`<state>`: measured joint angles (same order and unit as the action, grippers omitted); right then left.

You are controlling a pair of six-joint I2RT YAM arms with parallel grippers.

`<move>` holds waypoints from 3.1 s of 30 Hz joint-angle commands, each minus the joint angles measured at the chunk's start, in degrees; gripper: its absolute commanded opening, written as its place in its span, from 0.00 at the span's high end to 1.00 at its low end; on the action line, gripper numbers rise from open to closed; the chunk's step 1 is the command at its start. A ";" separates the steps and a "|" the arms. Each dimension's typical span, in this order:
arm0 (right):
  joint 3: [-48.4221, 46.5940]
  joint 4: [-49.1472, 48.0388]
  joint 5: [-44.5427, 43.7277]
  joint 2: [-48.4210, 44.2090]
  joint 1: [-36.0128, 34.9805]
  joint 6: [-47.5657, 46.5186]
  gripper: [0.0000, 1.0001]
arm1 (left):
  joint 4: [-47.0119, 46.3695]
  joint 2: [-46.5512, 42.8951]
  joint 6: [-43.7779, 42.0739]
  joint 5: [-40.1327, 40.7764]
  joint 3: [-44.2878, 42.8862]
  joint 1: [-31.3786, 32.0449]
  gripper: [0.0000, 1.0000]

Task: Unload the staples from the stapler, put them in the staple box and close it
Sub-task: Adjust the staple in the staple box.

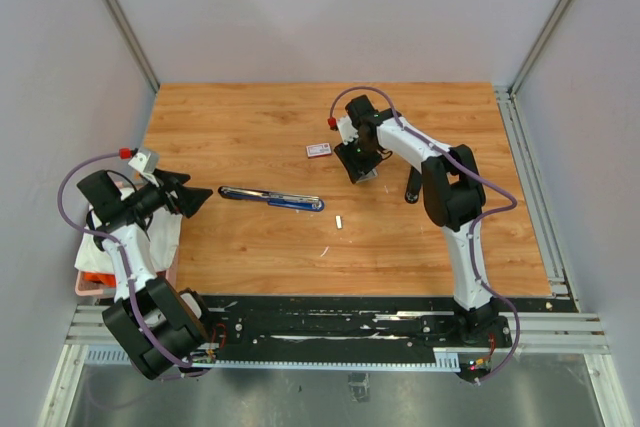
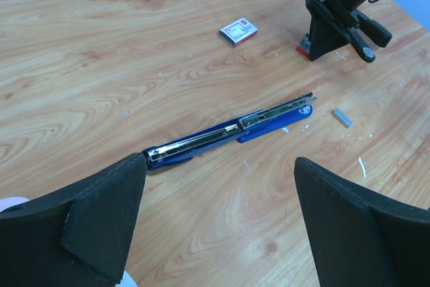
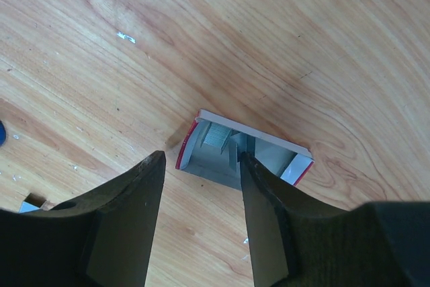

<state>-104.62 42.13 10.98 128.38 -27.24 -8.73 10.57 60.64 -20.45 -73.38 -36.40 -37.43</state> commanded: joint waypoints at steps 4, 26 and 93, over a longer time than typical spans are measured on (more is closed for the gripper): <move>0.16 1.36 2.23 -3.00 0.71 1.34 0.50 | 1.24 0.41 -1.34 -1.30 -1.91 -0.63 0.02; 0.35 0.49 0.76 -1.98 0.69 2.32 0.48 | 2.26 0.52 -2.16 -1.32 -2.27 -0.67 0.02; 0.88 -3.73 -11.95 0.91 -3.35 3.99 0.57 | 5.40 1.51 -4.98 -2.38 -3.24 -0.91 0.02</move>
<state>-102.69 38.02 0.80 127.85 -29.89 -4.14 15.35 61.82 -24.23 -74.30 -37.65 -37.76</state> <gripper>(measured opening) 0.436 0.981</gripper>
